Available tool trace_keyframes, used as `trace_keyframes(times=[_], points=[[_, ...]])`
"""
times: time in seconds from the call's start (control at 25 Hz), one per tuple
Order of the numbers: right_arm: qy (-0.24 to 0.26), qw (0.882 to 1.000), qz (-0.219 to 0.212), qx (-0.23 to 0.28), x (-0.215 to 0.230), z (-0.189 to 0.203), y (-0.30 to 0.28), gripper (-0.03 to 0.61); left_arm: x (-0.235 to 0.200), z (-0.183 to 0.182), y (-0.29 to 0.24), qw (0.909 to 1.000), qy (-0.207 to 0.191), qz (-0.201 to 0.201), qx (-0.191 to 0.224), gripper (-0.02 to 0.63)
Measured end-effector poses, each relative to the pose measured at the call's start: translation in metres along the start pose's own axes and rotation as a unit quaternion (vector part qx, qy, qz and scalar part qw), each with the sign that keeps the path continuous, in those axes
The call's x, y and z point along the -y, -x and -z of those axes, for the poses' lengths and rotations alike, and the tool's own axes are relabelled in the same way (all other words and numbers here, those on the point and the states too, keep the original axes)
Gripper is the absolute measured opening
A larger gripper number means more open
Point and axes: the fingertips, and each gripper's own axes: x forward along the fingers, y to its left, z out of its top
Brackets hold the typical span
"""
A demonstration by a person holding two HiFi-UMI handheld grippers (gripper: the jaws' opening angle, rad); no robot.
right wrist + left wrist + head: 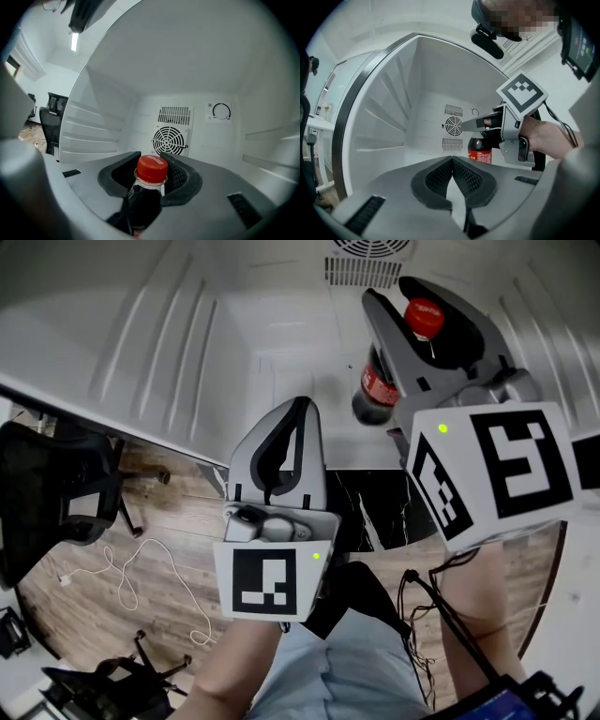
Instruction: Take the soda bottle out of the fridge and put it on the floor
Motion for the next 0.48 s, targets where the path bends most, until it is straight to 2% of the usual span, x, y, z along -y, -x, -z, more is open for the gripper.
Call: trace_keyframes(times=[0.2,0.48], points=[[-0.001,1.000,-0.015,0.007,-0.006,-0.004,0.006,0.124,-0.003,-0.005,0.004,1.0000,-0.001,-0.004,0.005,0.011],[0.001,1.000,-0.013,0.014,-0.010,-0.002,0.016,0.117,-0.005,-0.010,0.010,0.9998,-0.005,-0.014,0.009,0.011]])
